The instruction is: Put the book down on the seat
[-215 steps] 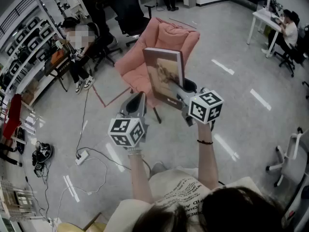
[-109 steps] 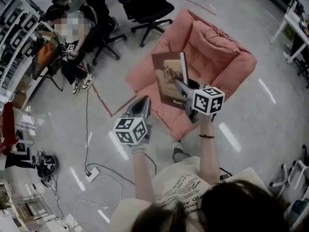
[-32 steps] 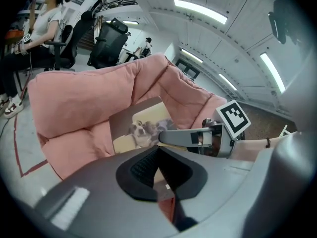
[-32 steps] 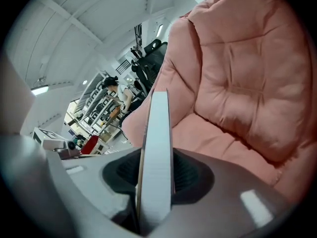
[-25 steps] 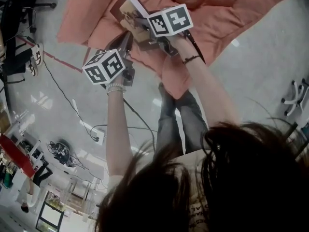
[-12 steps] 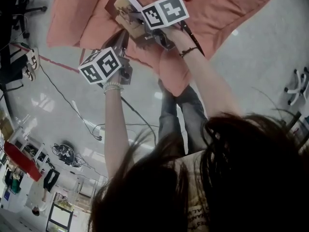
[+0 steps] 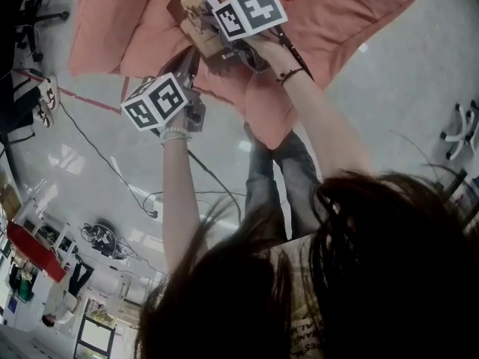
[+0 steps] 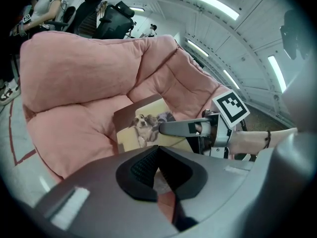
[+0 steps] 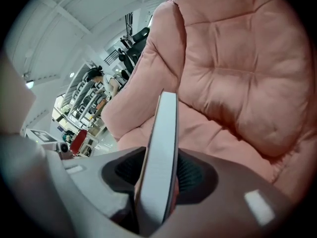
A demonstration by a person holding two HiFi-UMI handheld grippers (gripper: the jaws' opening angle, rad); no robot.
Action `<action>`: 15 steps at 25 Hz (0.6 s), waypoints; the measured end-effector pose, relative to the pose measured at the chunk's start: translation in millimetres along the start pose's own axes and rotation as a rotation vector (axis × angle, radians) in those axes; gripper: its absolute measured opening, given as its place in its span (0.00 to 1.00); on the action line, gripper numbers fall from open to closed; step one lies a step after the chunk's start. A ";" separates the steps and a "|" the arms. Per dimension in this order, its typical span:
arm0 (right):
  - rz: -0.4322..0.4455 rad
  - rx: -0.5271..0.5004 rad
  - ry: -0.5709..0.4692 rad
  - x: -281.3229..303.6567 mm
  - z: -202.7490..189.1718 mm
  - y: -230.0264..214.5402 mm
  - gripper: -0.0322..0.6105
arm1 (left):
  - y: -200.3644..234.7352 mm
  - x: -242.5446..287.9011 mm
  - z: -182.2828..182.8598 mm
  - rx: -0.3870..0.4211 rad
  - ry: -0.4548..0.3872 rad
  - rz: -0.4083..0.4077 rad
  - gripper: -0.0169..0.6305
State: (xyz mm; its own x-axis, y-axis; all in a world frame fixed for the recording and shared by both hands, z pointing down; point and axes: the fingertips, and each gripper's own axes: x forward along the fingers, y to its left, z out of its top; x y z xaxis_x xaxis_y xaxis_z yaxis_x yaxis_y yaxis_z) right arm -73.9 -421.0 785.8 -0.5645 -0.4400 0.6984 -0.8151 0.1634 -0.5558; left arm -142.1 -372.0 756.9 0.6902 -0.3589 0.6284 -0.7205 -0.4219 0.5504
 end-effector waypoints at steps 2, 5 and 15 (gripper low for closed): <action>-0.030 -0.024 0.010 -0.8 -2.0 -3.0 0.32 | -0.4 -0.3 -2.7 -0.004 0.003 0.000 0.02; -0.058 -0.036 0.017 -3.5 -7.7 -6.8 0.33 | -3.3 -0.4 -9.3 -0.021 0.005 -0.012 0.02; -0.162 -0.088 0.025 -13.2 -17.1 -24.1 0.42 | -8.0 -1.7 -15.0 -0.055 0.007 -0.043 0.02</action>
State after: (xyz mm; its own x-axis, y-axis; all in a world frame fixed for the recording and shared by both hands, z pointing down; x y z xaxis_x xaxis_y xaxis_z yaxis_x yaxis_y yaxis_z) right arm -49.1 -404.0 797.6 -0.4271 -0.4445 0.7874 -0.9032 0.1690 -0.3945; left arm -138.5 -355.5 759.7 0.7203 -0.3356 0.6070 -0.6928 -0.3907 0.6061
